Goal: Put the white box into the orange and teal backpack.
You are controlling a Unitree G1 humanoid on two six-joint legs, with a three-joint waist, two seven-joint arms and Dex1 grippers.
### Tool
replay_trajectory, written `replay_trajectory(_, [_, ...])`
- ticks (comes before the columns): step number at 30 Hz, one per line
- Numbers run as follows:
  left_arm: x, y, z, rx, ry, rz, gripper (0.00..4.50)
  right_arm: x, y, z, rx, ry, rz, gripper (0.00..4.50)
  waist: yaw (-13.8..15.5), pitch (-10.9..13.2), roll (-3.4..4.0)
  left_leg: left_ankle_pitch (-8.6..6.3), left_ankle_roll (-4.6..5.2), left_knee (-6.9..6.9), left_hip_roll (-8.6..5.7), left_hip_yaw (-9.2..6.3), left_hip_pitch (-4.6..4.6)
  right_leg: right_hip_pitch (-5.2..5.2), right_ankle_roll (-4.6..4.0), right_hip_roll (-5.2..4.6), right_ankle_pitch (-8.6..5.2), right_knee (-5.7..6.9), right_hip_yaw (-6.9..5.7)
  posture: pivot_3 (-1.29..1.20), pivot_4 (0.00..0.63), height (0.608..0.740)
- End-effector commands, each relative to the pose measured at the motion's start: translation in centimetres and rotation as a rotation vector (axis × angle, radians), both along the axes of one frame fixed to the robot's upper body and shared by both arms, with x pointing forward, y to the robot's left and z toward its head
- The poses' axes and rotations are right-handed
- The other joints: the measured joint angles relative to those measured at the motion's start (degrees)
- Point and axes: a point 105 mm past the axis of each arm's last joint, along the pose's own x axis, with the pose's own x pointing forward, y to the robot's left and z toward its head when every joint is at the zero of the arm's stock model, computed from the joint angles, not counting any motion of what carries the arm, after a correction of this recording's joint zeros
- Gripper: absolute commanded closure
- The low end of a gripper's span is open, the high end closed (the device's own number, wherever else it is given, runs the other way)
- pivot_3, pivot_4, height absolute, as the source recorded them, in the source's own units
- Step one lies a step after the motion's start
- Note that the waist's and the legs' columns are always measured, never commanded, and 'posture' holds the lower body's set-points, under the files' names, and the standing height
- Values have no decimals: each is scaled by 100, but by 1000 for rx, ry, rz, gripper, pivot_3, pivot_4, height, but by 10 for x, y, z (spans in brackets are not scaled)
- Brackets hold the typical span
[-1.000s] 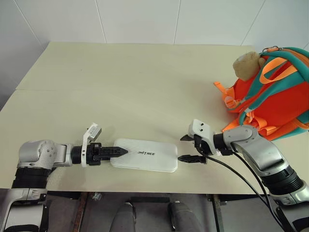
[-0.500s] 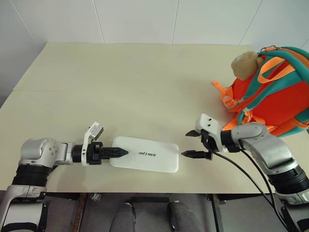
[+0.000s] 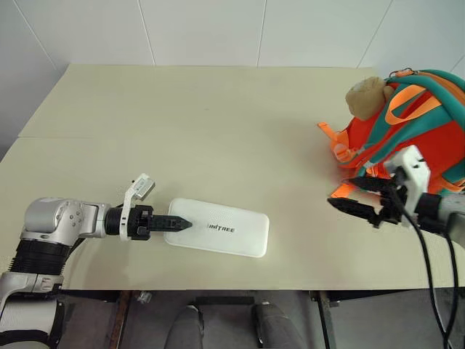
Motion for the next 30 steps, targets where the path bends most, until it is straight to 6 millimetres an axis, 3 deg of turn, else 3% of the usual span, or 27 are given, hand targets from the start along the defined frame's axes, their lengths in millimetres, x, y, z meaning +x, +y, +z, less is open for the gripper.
replay_trajectory(1, [19,8,15,7,-73,119,3145,1,-21,24,3,-112,-111,0,-12,0,0,1,2,0,0,2,0,1,-1,0,2,-3,1,0,150,740])
replay_trajectory(5, [25,1,35,-121,-111,139,3216,16,-40,32,48,-176,-253,0,-30,1,-1,4,6,3,-1,5,-1,0,10,0,12,-6,4,0,150,740])
replay_trajectory(10, [27,-3,47,-202,-133,161,3217,41,-42,35,91,-248,-336,0,-19,2,0,4,4,-8,-1,3,-6,-6,13,0,14,-5,4,0,150,740])
replay_trajectory(17, [26,-6,57,-270,-144,168,3217,71,-37,40,159,-322,-375,0,-18,3,2,2,-2,-23,-1,4,-15,-21,15,0,11,-4,4,0,150,740])
replay_trajectory(20, [27,-5,65,-356,-146,191,3217,92,-24,44,207,-351,-376,0,-43,3,3,2,-2,-21,-1,8,-14,-21,15,0,11,-2,6,0,150,740])
replay_trajectory(24, [28,-5,65,-365,-156,221,3217,106,-23,50,247,-371,-423,1287,-38,3,3,6,-9,-17,-1,7,-11,-24,16,1,12,12,6,0,150,740])
replay_trajectory(30, [32,3,66,-365,-175,292,3217,107,-8,60,261,-384,-349,3337,-21,3,3,6,-9,-18,-1,7,-15,-25,16,0,12,9,6,0,150,740])
